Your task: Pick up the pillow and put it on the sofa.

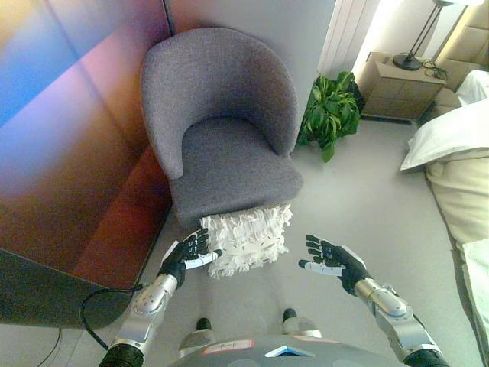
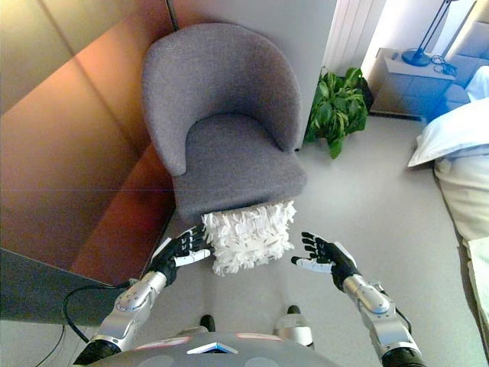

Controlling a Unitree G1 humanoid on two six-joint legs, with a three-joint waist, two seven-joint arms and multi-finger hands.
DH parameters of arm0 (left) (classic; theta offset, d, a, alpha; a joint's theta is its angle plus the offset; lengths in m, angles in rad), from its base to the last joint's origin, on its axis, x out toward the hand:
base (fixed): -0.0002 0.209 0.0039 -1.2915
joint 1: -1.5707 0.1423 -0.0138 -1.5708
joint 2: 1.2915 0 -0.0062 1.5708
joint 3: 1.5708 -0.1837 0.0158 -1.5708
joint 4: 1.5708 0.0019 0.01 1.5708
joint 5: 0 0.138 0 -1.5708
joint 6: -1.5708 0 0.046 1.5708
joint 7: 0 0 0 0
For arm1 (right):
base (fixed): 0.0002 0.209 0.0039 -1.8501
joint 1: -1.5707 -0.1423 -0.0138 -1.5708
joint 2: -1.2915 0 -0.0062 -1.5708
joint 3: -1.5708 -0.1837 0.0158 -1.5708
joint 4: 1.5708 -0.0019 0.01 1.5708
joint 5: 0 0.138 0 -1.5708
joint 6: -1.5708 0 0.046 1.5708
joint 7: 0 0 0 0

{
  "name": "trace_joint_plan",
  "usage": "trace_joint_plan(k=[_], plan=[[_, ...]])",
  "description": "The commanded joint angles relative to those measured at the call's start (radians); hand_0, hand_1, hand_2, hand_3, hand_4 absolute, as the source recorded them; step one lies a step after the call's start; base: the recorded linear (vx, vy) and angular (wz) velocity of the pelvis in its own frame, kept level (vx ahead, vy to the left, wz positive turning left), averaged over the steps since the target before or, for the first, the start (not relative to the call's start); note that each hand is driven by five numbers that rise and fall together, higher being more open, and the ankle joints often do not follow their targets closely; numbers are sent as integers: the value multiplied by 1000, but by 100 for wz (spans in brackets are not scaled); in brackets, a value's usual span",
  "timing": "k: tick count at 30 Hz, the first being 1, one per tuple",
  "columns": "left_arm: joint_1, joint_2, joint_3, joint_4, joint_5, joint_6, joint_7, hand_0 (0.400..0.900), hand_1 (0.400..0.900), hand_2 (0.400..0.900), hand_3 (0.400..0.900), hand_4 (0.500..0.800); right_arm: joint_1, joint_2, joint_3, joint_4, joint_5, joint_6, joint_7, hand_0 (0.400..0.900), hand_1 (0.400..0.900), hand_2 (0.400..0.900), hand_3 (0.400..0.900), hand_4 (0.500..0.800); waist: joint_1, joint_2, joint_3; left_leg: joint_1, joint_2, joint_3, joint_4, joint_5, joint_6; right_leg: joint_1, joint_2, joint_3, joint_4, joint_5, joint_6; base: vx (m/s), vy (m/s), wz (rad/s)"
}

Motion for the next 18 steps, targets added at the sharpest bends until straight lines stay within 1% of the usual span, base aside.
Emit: trace_joint_plan(k=[1,4,10,18], plan=[[-96,34,3,-74,-20,-80,-1,900,900,900,900,800,-60,0,-16,-86,53,-85,-4,900,900,900,900,800,18,-28,-24,-40,-20,6,72,-98,34,-49,35,-4,21,-8,-7,0,0,0],[-100,29,1,-63,-44,-79,-4,900,900,900,900,800,-61,-2,-14,-89,52,-87,-4,900,900,900,900,800,17,-28,-24,-39,-18,6,71,-98,34,-48,36,-4,23,-10,-8,0,0,0],[-103,31,1,-66,-39,-79,0,900,900,900,900,800,-60,-1,-16,-95,50,-87,-3,900,900,900,900,800,16,-26,-18,-42,-16,5,73,-97,32,-48,39,-5,24,-14,-10,0,0,0],[-109,37,-12,-79,-48,-77,-18,900,900,900,900,800,-59,-12,-32,-116,41,-93,-1,900,900,900,900,800,11,-18,-11,-46,-4,0,84,-98,23,-47,49,-9,31,-27,-17,17,-34,4]])
